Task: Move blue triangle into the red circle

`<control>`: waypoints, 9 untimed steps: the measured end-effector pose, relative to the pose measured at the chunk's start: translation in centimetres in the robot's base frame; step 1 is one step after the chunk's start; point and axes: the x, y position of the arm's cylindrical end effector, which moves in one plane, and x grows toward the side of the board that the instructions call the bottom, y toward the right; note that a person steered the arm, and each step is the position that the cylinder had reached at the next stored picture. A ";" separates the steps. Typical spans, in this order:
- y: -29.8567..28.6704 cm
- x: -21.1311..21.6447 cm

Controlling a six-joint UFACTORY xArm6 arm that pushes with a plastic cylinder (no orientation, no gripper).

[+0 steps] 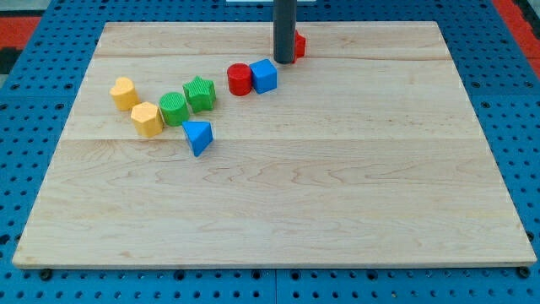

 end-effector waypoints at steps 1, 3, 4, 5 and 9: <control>0.9 6.9; -9.5 24.0; -15.0 21.9; -14.6 18.7; -5.2 16.7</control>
